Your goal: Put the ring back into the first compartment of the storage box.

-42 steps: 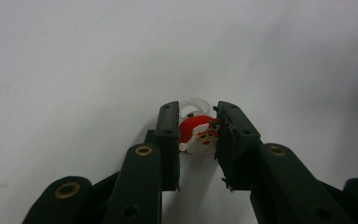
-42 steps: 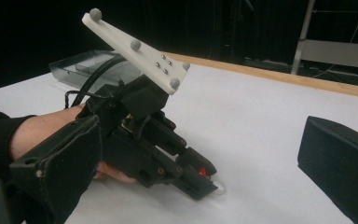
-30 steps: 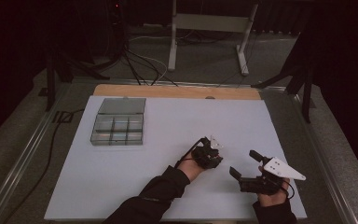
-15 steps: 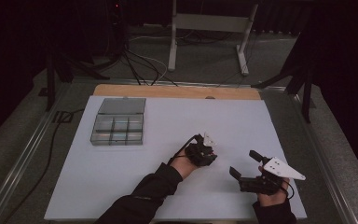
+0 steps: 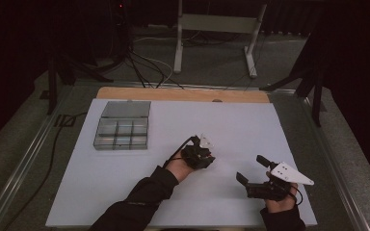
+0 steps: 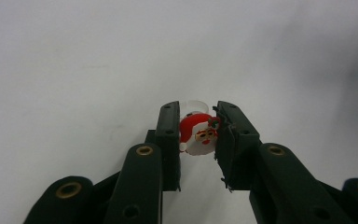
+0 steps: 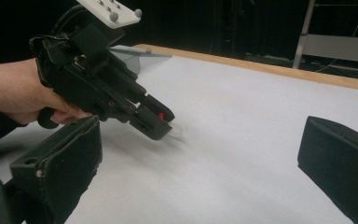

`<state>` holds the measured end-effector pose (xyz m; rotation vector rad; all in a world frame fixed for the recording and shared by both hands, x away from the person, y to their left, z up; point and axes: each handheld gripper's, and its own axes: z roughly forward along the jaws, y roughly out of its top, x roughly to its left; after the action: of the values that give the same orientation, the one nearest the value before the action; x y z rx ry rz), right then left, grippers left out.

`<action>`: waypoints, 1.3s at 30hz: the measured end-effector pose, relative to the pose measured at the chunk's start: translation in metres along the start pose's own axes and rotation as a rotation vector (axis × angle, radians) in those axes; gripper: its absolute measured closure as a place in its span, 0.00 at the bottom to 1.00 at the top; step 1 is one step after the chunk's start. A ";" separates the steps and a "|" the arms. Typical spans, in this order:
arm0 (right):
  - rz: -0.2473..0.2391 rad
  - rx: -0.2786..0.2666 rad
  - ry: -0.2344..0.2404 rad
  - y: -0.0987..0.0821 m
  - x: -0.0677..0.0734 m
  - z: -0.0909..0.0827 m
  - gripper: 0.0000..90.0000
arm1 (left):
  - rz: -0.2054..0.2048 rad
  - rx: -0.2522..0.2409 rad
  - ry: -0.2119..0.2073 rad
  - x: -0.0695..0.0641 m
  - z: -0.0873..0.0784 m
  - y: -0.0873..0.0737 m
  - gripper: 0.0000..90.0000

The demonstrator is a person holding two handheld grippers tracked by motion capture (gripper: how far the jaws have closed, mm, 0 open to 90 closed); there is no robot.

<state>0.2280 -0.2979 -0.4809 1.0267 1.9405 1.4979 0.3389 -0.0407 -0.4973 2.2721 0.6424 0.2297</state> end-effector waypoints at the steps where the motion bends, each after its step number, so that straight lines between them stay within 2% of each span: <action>1: 0.000 0.001 0.000 0.000 0.000 0.000 0.00 | -0.004 -0.003 0.001 0.001 -0.001 -0.001 0.81; 6: 0.000 0.004 0.001 -0.001 0.000 0.001 0.00 | -0.005 -0.001 0.012 0.009 -0.010 -0.005 0.81; 20: 0.000 0.008 0.000 -0.001 0.001 0.001 0.00 | -0.042 -0.016 0.028 0.028 -0.031 -0.016 0.81; 28: -0.002 0.006 0.000 -0.001 0.001 0.000 0.00 | -0.055 -0.032 0.070 0.041 -0.049 -0.020 0.81; 39: -0.002 0.007 0.002 -0.001 0.002 0.001 0.00 | -0.066 -0.044 0.098 0.057 -0.070 -0.027 0.81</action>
<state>0.2274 -0.2957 -0.4816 1.0261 1.9496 1.4924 0.3529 0.0478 -0.4693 2.2047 0.7541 0.3214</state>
